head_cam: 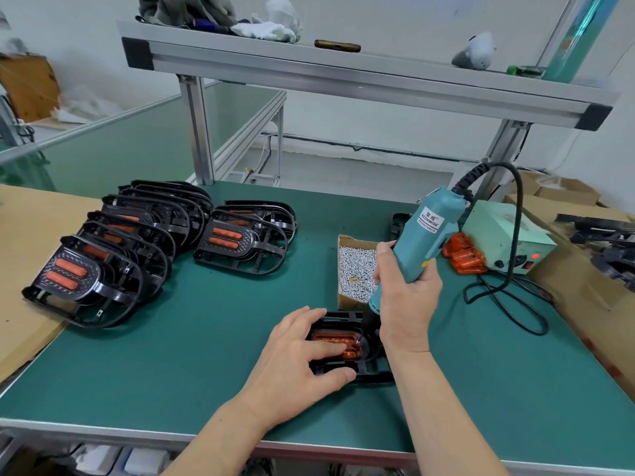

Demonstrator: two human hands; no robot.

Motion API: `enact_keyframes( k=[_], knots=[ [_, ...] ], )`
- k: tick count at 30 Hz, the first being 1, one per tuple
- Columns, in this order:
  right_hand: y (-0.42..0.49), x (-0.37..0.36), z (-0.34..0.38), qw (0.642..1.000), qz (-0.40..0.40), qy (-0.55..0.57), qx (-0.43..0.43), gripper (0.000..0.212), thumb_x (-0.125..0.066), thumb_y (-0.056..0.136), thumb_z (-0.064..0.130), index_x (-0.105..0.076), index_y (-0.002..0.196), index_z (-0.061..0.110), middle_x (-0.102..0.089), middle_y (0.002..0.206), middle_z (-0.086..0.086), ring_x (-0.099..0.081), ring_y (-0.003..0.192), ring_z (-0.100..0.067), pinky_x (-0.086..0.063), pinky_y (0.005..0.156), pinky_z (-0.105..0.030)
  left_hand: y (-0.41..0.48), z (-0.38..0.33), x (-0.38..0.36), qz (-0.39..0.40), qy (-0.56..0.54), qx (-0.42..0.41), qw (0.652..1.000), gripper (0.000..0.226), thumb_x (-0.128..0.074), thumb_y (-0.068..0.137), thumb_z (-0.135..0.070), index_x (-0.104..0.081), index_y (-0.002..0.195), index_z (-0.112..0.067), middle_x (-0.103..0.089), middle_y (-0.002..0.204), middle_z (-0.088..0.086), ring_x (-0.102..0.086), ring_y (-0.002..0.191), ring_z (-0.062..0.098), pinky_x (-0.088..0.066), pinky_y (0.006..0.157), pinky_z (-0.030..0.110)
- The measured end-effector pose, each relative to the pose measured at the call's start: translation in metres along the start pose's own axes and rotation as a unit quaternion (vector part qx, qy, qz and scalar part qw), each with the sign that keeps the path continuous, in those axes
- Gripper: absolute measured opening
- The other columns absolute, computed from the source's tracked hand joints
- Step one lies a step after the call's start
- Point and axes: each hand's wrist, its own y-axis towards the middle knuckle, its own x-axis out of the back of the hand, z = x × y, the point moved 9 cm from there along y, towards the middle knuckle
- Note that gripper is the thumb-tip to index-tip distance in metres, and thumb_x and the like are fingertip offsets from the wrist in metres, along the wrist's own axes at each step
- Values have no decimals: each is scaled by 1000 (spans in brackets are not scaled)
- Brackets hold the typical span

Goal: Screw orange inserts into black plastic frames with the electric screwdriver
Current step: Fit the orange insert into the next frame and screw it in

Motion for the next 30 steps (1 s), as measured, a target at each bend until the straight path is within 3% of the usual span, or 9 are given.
enact_keyframes(
  k=[4,15,22,30],
  knots=[
    [0,0,0,1000,-3,-6,4,13,-73,79,34,-61,73,35,-53,65,-1,-49,57,-11,-46,55,-21,0,1,-1,-3,-1,-1,1000,59,-47,72,-81,-70,115,-48,-31,155,-18,-14,147,8,-15,121,32],
    [4,3,-7,1000,-10,22,-8,18,-71,84,17,-58,92,7,-53,71,-7,-50,58,-10,-47,56,-19,1,-1,2,-1,-7,1,1000,61,-47,70,-81,-71,115,-47,-32,154,-18,-16,147,8,-16,121,32],
    [2,-3,-5,1000,4,12,-2,12,-72,84,16,-61,83,21,-57,67,6,-51,57,-8,-47,55,-20,1,-2,3,2,-7,2,1000,62,-46,70,-81,-71,115,-47,-32,154,-19,-16,146,7,-16,121,31],
    [0,-4,-5,1000,8,5,4,15,-74,78,32,-61,81,27,-57,65,8,-52,56,-7,-46,54,-19,0,-1,1,0,-2,-1,1000,61,-47,71,-81,-70,116,-47,-31,154,-19,-15,146,7,-15,121,30]
  ],
)
